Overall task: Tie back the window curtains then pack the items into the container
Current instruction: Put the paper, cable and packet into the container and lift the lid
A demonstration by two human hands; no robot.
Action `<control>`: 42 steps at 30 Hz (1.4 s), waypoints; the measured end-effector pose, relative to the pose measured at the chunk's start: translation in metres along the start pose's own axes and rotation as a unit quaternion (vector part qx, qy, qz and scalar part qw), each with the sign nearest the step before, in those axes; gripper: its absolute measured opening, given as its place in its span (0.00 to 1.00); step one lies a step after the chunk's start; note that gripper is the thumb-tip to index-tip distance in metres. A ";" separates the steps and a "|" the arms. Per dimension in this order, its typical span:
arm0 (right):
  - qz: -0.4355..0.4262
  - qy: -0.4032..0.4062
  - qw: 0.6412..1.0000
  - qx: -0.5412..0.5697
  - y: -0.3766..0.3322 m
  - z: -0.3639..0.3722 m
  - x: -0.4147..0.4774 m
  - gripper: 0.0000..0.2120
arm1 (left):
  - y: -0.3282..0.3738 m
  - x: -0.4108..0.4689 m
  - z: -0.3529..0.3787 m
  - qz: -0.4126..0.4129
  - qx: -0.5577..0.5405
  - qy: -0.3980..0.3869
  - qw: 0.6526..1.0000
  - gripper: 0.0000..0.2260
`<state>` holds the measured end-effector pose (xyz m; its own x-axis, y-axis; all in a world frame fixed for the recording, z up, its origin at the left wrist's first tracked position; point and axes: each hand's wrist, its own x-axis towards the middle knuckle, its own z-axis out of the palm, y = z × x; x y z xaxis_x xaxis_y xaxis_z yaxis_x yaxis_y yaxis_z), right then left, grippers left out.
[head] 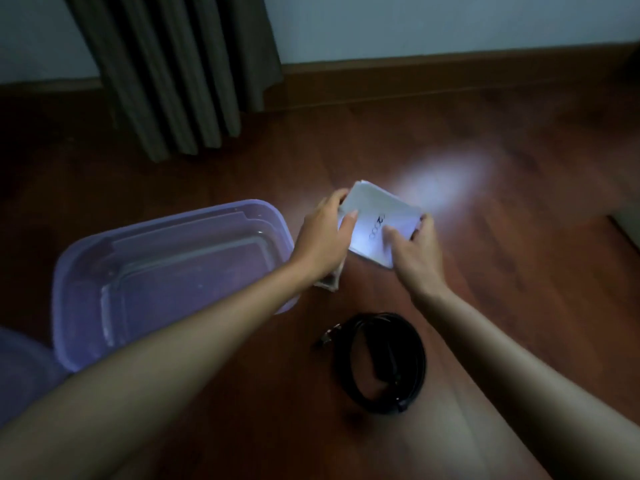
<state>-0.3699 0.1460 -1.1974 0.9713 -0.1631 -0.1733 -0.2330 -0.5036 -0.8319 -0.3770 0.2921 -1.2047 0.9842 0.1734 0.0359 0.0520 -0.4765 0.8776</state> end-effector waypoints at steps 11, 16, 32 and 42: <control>-0.129 -0.204 0.970 -0.044 -0.078 0.138 -0.068 0.16 | -0.093 -0.072 -0.164 -0.101 0.059 0.150 0.982 0.17; -0.117 -0.271 0.949 -0.113 -0.065 0.178 -0.090 0.16 | -0.123 -0.098 -0.180 -0.197 0.047 0.098 0.974 0.16; -0.057 -0.290 0.950 -0.098 -0.058 0.217 -0.098 0.18 | -0.163 -0.128 -0.237 -0.240 0.121 0.192 0.944 0.21; -0.038 -0.354 0.931 -0.078 -0.070 0.254 -0.121 0.18 | -0.161 -0.132 -0.229 -0.277 0.078 0.175 0.942 0.22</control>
<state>-0.4591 0.4168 -1.2523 0.7603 0.4509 -0.4675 -0.1124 -0.6176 -0.7784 -0.5544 0.5434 -1.2417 0.6844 0.6926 -0.2277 0.5919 -0.3455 0.7282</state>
